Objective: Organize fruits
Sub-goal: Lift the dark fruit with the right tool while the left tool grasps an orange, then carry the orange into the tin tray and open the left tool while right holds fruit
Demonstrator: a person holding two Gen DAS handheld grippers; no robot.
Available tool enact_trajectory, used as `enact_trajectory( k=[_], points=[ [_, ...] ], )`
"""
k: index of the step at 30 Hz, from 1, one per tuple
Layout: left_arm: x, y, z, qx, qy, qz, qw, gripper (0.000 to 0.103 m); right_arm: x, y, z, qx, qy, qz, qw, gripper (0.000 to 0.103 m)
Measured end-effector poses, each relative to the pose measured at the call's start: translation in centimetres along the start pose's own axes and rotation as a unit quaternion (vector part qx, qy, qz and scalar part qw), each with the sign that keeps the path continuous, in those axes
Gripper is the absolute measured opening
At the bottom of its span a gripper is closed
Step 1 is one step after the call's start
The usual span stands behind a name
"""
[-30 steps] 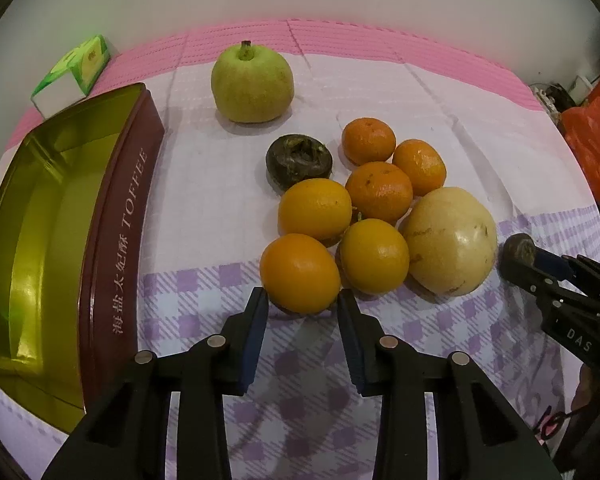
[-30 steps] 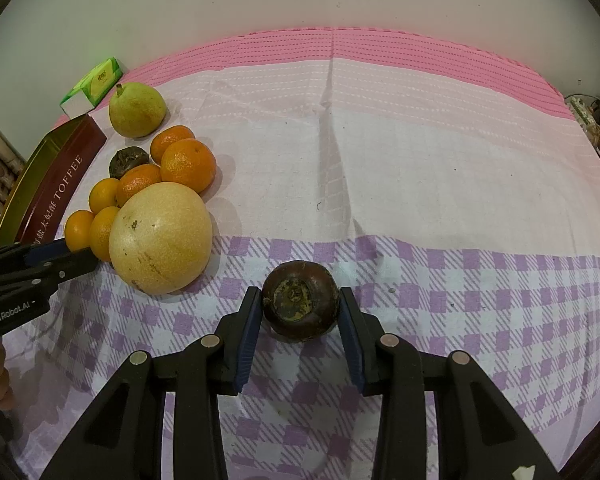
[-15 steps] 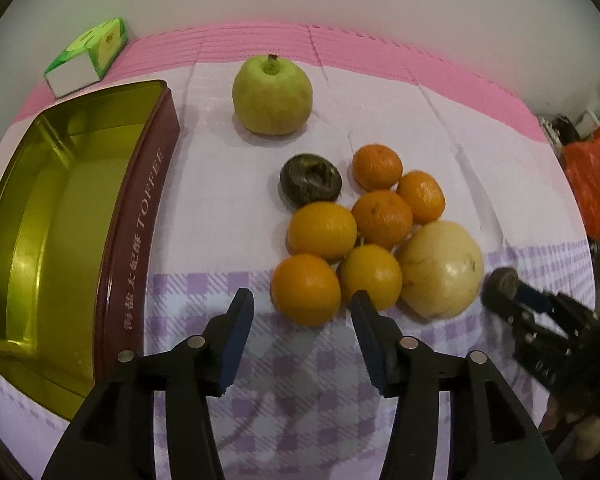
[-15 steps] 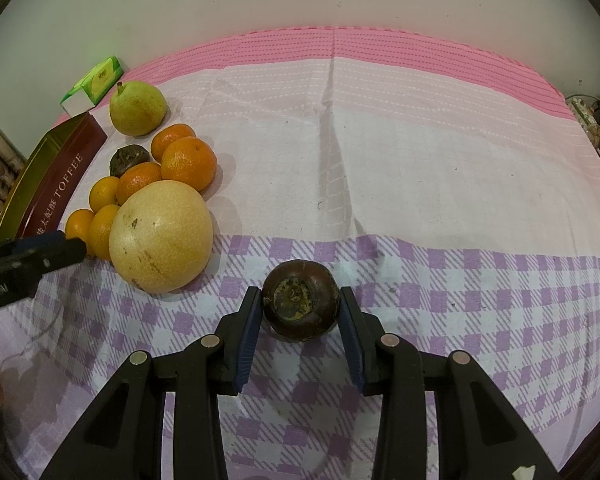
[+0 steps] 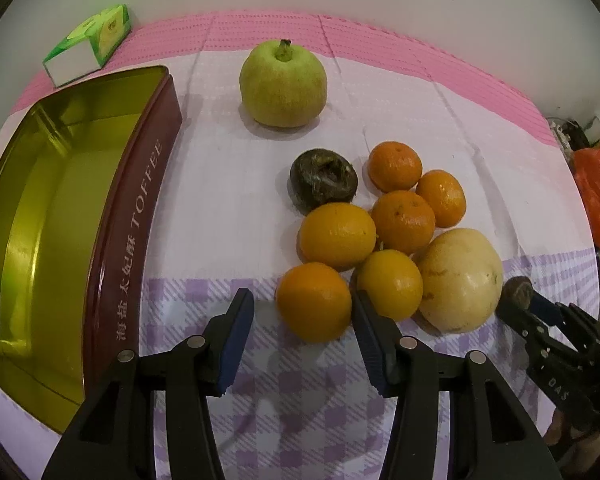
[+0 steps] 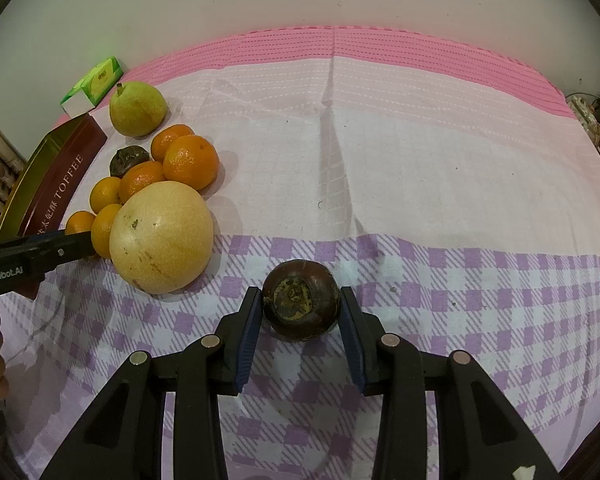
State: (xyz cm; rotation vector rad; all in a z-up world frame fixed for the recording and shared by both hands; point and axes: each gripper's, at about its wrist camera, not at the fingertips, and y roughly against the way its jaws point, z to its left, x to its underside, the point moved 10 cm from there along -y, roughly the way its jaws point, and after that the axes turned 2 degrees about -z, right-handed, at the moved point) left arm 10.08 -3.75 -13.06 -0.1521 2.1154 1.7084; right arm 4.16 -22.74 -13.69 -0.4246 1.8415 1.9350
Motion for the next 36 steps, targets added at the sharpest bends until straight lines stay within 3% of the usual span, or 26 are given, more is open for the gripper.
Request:
enact_trajectory(
  k=[4,6,15,22,29,36],
  points=[
    [-0.3,-0.3,0.0,0.002,-0.001,0.0,1.0,0.049,0.0,0.0,0.0,0.0,-0.001,0.0,1.0,0.036],
    [-0.3,-0.5,-0.2,0.008,0.0,0.002,1.0,0.039,0.0,0.0,0.0,-0.001,-0.001,0.0,1.0,0.036],
    [-0.3,0.0,-0.9,-0.003,-0.023,-0.005,0.9997,0.039,0.0,0.0,0.0,0.001,0.002,0.0,1.0,0.036],
    [-1.0,2.7,-0.6,-0.001,-0.03,-0.023,0.9993,0.039,0.0,-0.1,0.0,0.003,0.004,0.0,1.0,0.036],
    [-2.9,6.0,4.3,-0.035,-0.026,-0.058,0.9973,0.039,0.0,-0.1,0.1,0.007,0.007,0.0,1.0,0.036],
    [-3.6,6.4,13.1,-0.098,0.016,-0.062,0.9932,0.039,0.0,-0.2,0.2,0.014,0.015,0.0,1.0,0.036]
  ],
)
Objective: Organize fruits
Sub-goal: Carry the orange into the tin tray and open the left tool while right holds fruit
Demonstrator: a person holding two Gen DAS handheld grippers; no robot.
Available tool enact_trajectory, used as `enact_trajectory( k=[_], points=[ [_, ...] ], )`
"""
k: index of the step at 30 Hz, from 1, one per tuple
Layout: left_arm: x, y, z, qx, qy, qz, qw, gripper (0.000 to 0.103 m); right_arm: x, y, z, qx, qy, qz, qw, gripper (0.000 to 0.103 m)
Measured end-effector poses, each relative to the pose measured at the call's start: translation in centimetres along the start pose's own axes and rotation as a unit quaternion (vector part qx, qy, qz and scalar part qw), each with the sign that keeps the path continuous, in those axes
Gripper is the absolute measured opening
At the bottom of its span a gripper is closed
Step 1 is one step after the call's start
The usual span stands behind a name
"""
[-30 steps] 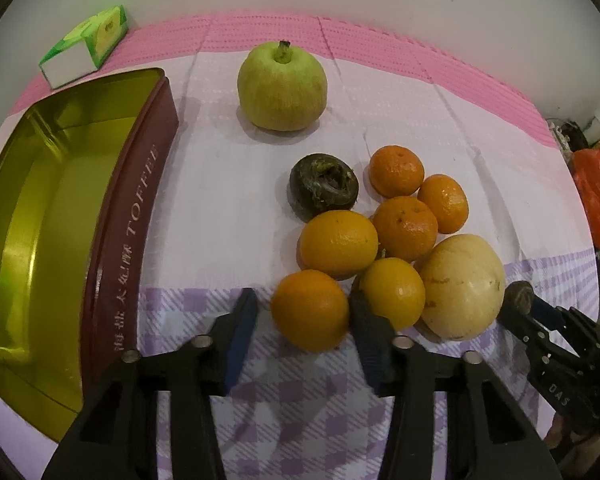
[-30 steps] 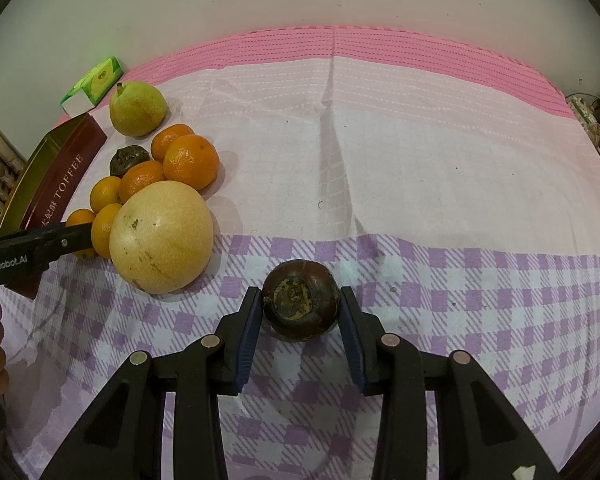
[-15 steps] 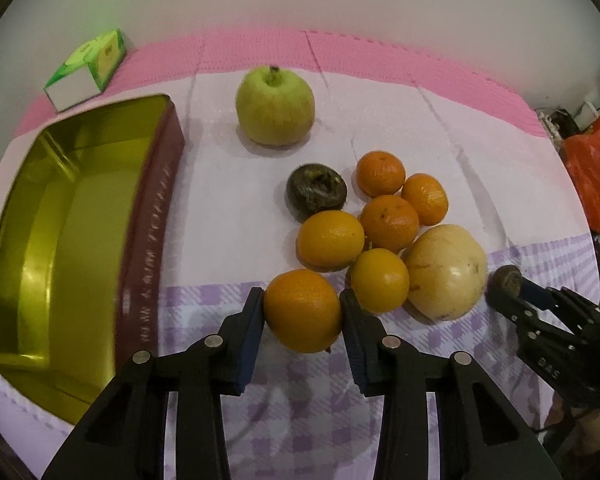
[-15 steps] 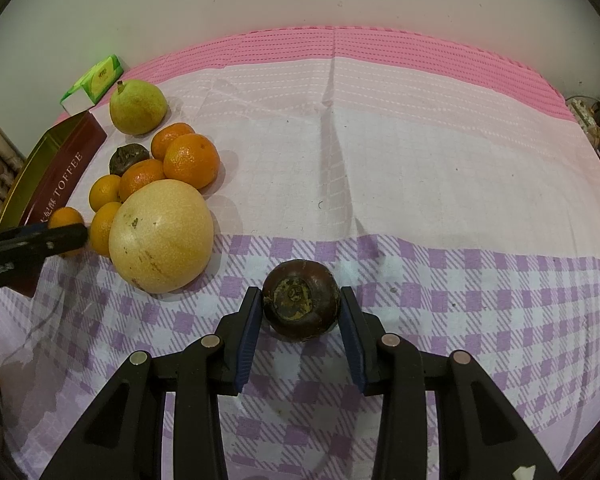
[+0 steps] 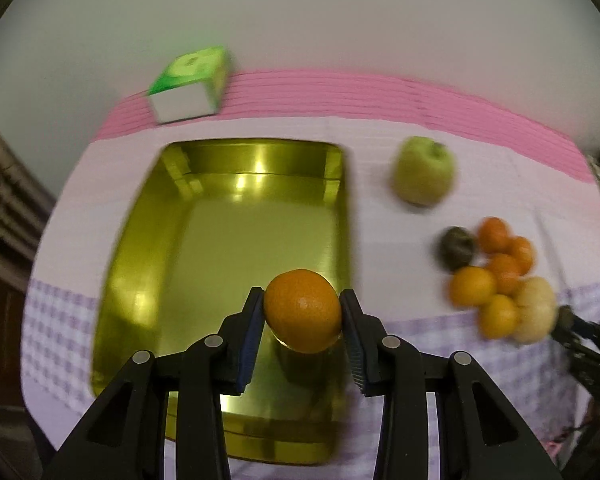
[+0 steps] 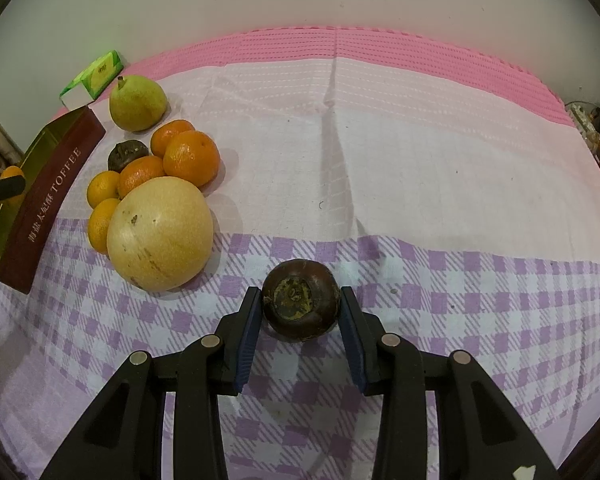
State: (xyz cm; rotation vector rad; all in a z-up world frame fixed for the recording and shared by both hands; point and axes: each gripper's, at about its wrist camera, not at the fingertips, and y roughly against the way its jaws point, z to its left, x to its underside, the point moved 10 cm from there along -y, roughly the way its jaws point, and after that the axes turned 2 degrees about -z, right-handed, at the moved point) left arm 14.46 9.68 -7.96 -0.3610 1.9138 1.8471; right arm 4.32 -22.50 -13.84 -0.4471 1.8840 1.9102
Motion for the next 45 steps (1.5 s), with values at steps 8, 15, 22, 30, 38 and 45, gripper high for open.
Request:
enact_trajectory(
  k=[8,15,22,30,38,45],
  points=[
    [1.2,-2.5,6.0,-0.044,0.016,0.023,0.9986,0.039,0.0,-0.1,0.1,0.007,0.003,0.0,1.0,0.036],
    [2.4,-3.6,7.9,-0.055,0.03,0.037,0.9974,0.039,0.0,-0.2,0.3,0.012,0.007,-0.001,1.0,0.036],
    [3.2,-4.0,8.4,-0.051,0.037,0.046,0.997,0.039,0.0,-0.2,0.2,0.013,0.009,-0.001,1.0,0.036],
    [3.6,-4.0,8.7,-0.046,0.05,0.052,0.9963,0.039,-0.1,-0.3,0.3,0.014,0.009,-0.001,1.0,0.036],
    [3.8,-3.9,8.6,-0.048,0.048,0.053,0.9963,0.04,-0.9,0.4,0.3,0.018,0.007,-0.012,1.0,0.035],
    [3.8,-3.5,8.7,-0.05,0.053,0.047,0.9962,0.051,-2.2,1.9,0.4,0.023,0.004,-0.029,0.999,0.035]
  ],
)
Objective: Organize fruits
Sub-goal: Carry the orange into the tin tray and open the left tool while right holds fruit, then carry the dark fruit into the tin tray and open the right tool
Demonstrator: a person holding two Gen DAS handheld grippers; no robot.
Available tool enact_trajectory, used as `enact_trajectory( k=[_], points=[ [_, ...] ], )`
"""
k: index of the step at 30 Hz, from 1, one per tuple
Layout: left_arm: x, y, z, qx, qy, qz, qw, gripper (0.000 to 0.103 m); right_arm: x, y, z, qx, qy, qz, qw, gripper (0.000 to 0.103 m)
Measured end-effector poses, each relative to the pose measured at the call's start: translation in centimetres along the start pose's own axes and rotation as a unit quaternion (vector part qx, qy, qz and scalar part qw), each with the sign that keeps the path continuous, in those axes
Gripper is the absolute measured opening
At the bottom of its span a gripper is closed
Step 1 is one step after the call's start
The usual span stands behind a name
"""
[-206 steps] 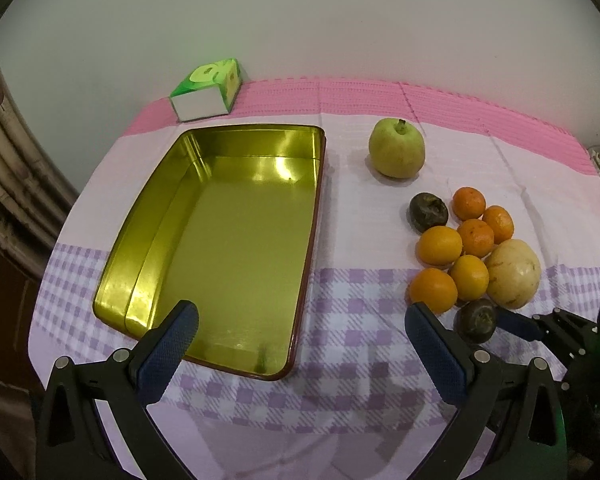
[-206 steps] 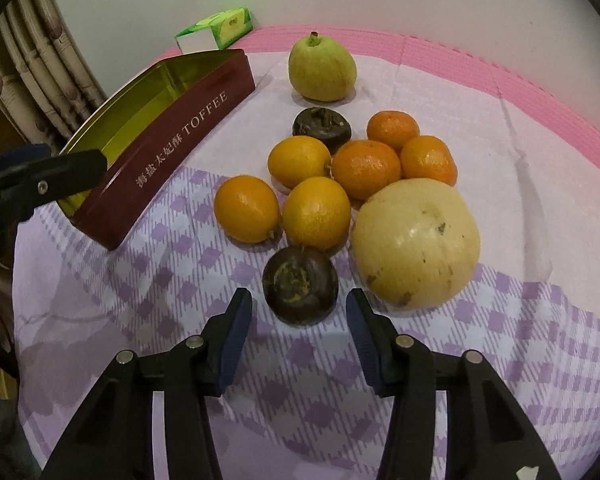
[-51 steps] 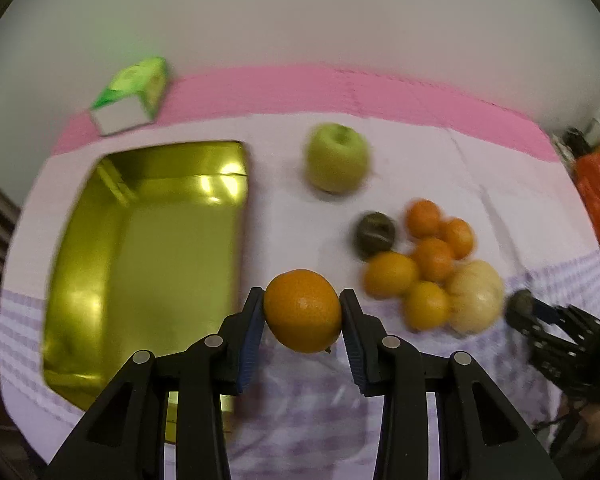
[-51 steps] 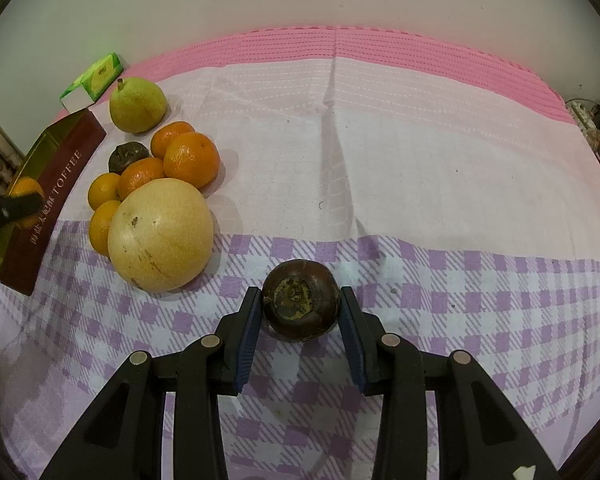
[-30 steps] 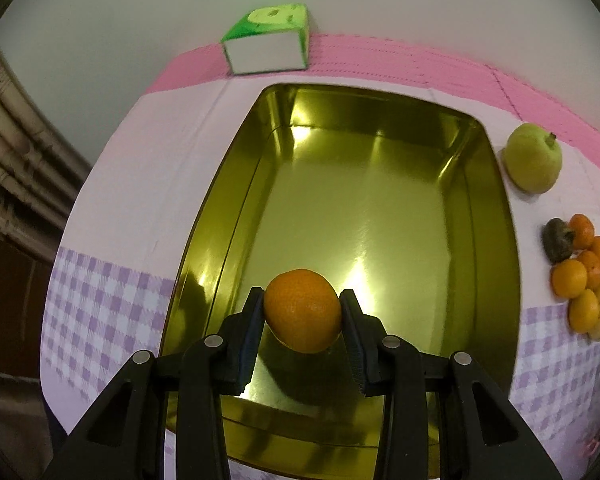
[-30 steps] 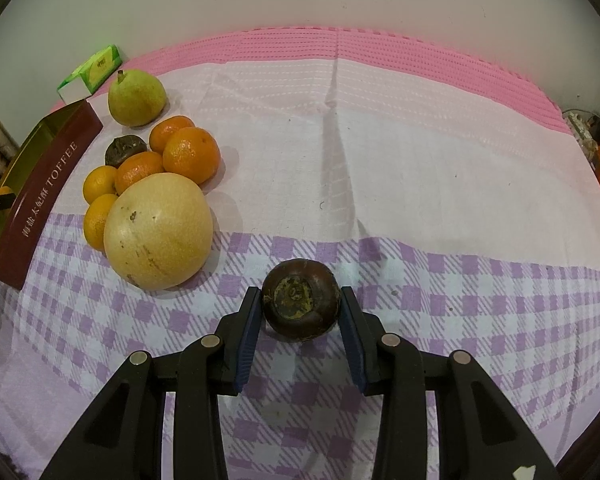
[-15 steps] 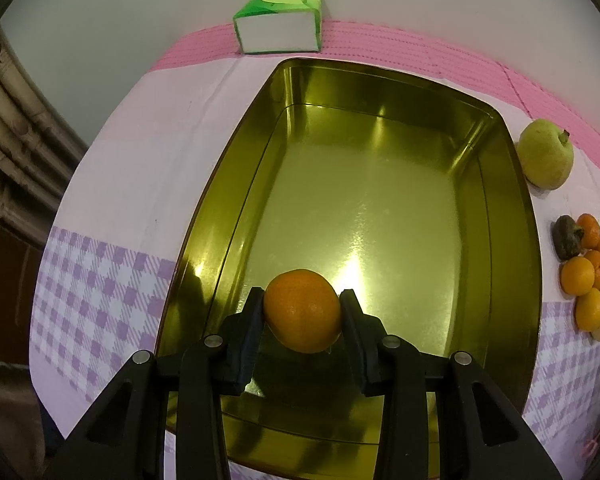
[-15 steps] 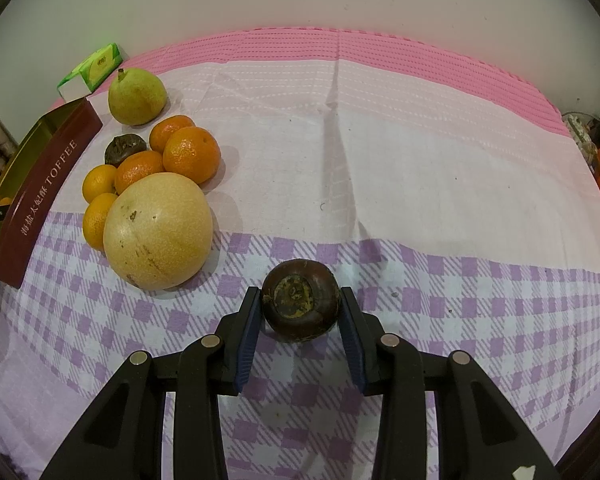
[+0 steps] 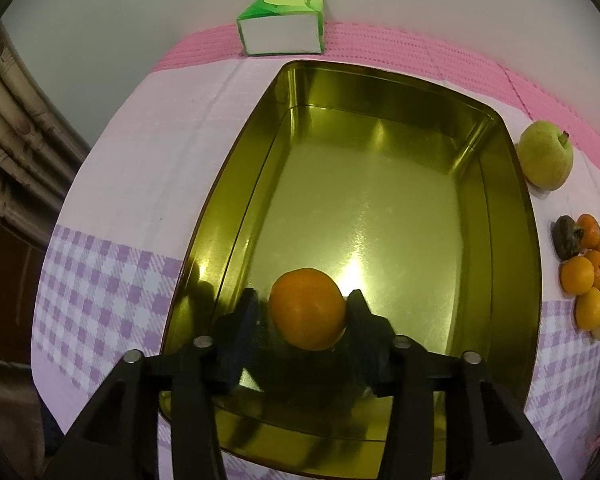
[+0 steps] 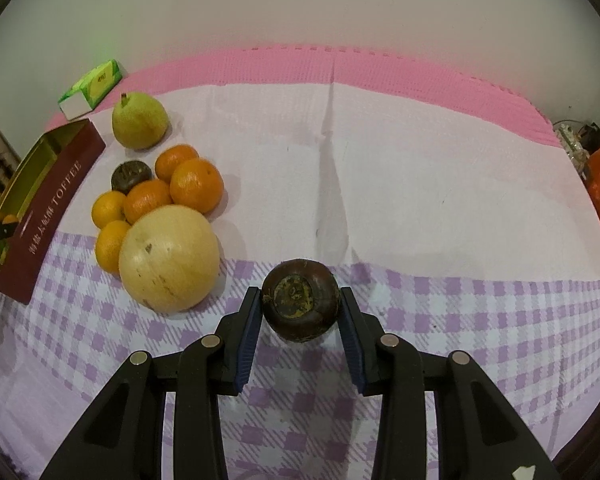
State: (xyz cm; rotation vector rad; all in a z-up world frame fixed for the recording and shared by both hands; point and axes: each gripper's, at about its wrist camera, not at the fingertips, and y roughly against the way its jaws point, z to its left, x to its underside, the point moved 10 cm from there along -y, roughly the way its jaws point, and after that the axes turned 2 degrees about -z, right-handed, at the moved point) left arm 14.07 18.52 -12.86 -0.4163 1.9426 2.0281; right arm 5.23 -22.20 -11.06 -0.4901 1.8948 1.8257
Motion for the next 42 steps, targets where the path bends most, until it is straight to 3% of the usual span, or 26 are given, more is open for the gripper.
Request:
enact_trajectory(
  k=[10,16,23,30,36,42],
  points=[
    [-0.2,1.6,-0.2,0.005,-0.002,-0.018,0.9998,0.059,-4.0,2.6,2.3,-0.005,0.031,-0.034,0.999,0.035],
    [-1.3,4.0,0.5,0.003,0.01,-0.054,0.9985,0.066,-5.7,3.0,8.3,-0.053,0.069,-0.044,0.995,0.035],
    [-2.2,6.8,5.0,-0.028,0.068,-0.094,0.9929,0.069,-5.8,2.9,17.9,-0.123,0.134,-0.041,0.982,0.035],
    [-1.3,7.7,10.7,-0.049,0.146,-0.099,0.983,0.069,-5.8,2.5,26.7,-0.178,0.192,-0.034,0.964,0.035],
    [-1.1,7.6,12.3,-0.053,0.171,-0.097,0.9792,0.069,-5.1,1.7,32.6,-0.208,0.241,-0.019,0.948,0.035],
    [-1.2,7.3,13.2,-0.048,0.189,-0.093,0.9763,0.072,-3.7,-0.9,35.7,-0.212,0.263,0.02,0.941,0.035]
  ],
)
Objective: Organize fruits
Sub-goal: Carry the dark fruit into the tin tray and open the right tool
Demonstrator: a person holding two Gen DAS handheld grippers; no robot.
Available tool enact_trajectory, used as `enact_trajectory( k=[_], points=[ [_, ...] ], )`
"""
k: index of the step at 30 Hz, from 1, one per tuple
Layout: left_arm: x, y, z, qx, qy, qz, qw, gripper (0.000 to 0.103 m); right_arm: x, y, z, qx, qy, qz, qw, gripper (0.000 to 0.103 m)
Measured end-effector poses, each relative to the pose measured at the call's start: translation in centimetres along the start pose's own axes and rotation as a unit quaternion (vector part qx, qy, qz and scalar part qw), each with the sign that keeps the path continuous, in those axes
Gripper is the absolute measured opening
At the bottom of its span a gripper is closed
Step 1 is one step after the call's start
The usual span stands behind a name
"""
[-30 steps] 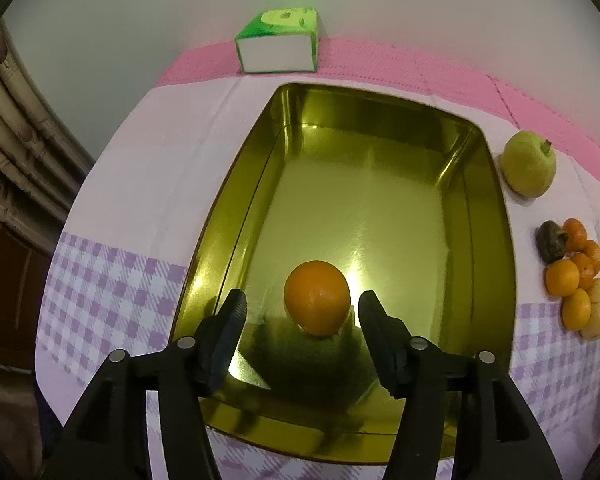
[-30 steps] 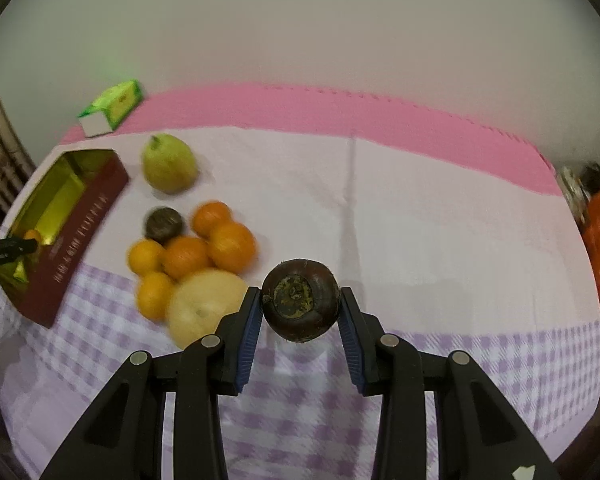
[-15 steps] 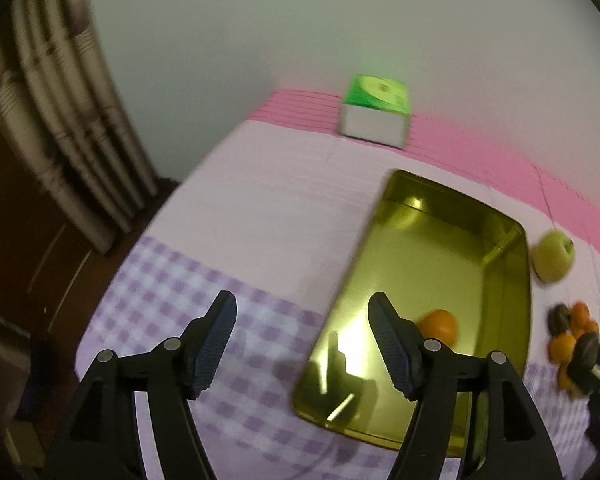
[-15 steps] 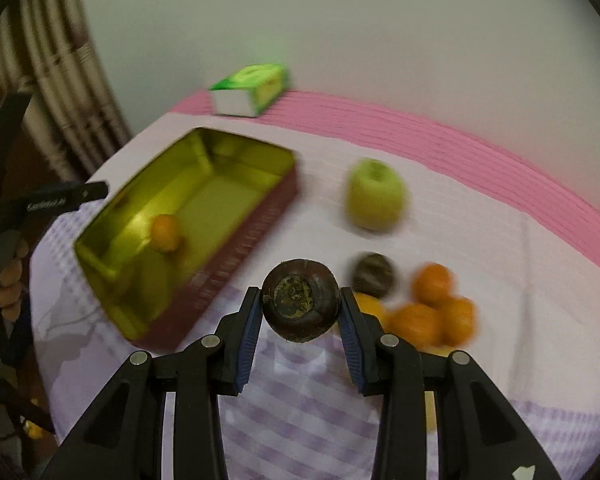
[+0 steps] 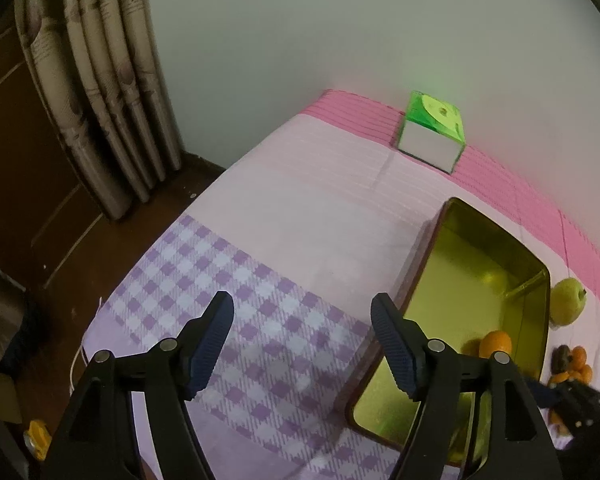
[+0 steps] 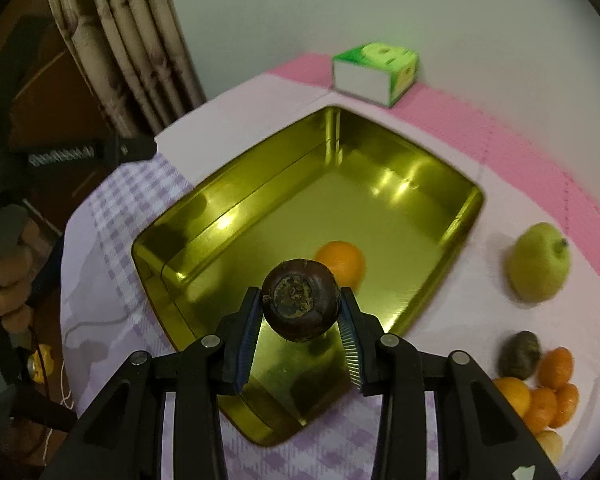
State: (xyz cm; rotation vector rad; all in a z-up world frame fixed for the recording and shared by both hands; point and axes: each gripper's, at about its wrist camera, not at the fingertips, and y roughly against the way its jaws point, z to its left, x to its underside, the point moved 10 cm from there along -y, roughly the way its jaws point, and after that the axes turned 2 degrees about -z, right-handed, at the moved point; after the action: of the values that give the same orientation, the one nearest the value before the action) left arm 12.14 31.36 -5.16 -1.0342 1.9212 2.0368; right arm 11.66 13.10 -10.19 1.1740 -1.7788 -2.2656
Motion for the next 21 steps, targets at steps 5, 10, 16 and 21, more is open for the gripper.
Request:
enact_trajectory(
  k=[5,10,16,21],
  points=[
    [-0.1,-0.5,0.8,0.004,0.017,0.008,0.9998,0.073,0.1,-1.3,0.5,-0.006,0.004,0.017,1.0,0.036],
    [0.0,-0.7,1.0,0.004,0.023,0.014,0.9996,0.073,0.2,-2.2,0.1,0.004,0.002,0.024,1.0,0.036],
    [0.1,-0.8,0.4,0.011,0.015,0.016,0.9997,0.073,0.5,-3.0,-0.1,0.015,-0.001,0.035,0.999,0.036],
    [0.2,-0.8,0.2,0.014,0.011,0.018,0.9997,0.073,0.6,-3.3,-0.4,0.026,0.002,0.037,0.999,0.036]
  ],
)
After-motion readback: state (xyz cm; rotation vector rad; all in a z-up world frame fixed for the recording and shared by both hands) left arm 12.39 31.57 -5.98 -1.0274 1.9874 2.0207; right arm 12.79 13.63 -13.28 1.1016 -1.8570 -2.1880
